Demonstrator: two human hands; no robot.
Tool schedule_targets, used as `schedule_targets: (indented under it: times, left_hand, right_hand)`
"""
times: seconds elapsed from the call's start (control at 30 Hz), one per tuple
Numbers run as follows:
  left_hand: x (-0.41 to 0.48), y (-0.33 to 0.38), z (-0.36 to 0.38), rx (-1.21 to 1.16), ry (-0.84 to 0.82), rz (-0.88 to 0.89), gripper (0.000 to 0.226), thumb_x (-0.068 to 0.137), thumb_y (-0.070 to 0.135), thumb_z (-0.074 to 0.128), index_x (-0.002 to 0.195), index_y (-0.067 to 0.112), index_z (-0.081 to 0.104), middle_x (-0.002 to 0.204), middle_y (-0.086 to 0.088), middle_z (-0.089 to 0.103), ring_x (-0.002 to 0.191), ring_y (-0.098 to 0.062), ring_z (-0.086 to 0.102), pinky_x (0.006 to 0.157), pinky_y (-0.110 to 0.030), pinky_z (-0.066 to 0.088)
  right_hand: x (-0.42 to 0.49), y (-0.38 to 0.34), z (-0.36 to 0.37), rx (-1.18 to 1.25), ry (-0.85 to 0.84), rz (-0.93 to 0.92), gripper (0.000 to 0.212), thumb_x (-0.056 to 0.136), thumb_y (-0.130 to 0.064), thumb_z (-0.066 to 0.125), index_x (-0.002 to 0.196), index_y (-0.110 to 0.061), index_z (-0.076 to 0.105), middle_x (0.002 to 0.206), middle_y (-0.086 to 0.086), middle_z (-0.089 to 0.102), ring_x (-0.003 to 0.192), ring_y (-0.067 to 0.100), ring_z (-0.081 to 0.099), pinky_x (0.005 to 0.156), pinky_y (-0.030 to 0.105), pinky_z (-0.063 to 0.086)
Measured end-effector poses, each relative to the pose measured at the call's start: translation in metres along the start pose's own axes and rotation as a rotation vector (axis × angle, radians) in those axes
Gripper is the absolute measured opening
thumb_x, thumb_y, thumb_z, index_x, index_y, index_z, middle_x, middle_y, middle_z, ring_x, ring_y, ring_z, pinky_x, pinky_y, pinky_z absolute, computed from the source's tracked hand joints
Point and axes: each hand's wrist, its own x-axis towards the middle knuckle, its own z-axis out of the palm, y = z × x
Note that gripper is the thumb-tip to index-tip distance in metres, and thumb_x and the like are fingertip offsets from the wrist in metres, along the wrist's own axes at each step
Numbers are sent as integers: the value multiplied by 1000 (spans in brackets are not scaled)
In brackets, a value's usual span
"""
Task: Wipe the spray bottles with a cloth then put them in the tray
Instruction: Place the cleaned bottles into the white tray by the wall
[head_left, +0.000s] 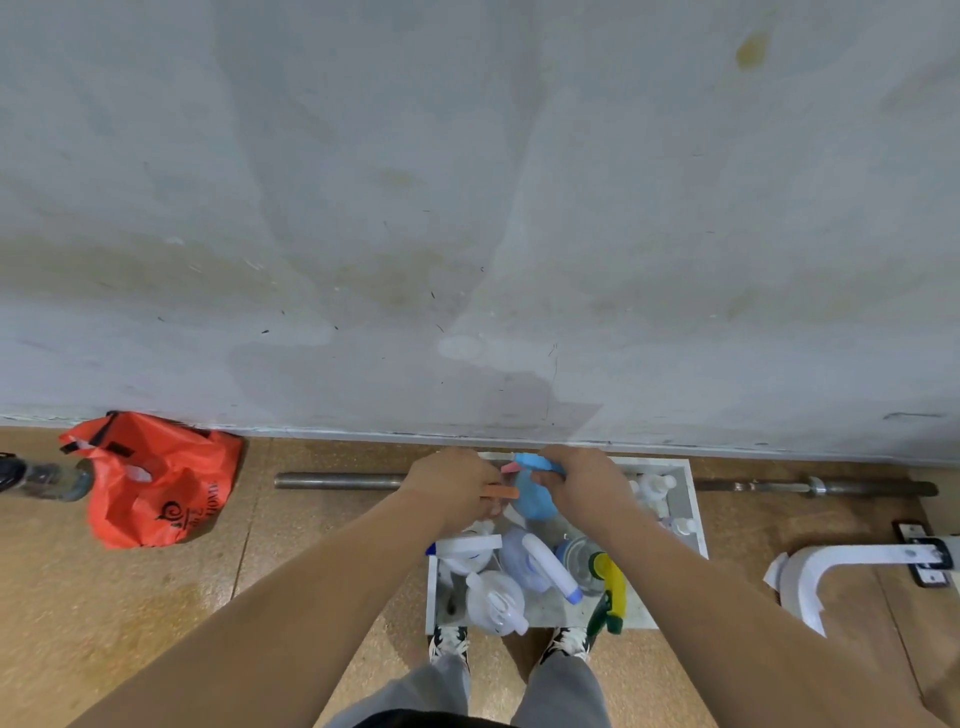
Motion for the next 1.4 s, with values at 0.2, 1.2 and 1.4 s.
schedule_targets:
  times: [0.2, 1.2, 1.4]
  left_hand:
    - [-5, -7, -2, -66, 28, -32, 25, 103, 39, 53, 108, 25, 73, 103, -5, 65, 96, -24, 62, 86, -40, 56]
    - [-17, 14, -9, -181, 322, 150, 36, 96, 31, 62, 127, 14, 67, 126, -4, 59, 116, -25, 55, 99, -37, 47]
    - [-14, 80, -16, -105, 431, 267, 24, 102, 22, 53, 116, 14, 71, 118, -5, 58, 109, -24, 56, 88, -41, 52]
  right_hand:
    - [0, 4, 16, 84, 10, -11, 31, 103, -32, 58, 133, -28, 65, 123, 1, 72, 111, 26, 65, 90, 31, 48]
    - [-39, 35, -23, 285, 154, 86, 30, 95, -17, 67, 125, -19, 69, 123, 4, 72, 107, 19, 66, 92, 25, 48]
    - [-73, 85, -43, 193, 168, 178, 32, 99, -14, 53, 124, -23, 69, 117, 2, 72, 102, 23, 67, 89, 38, 57]
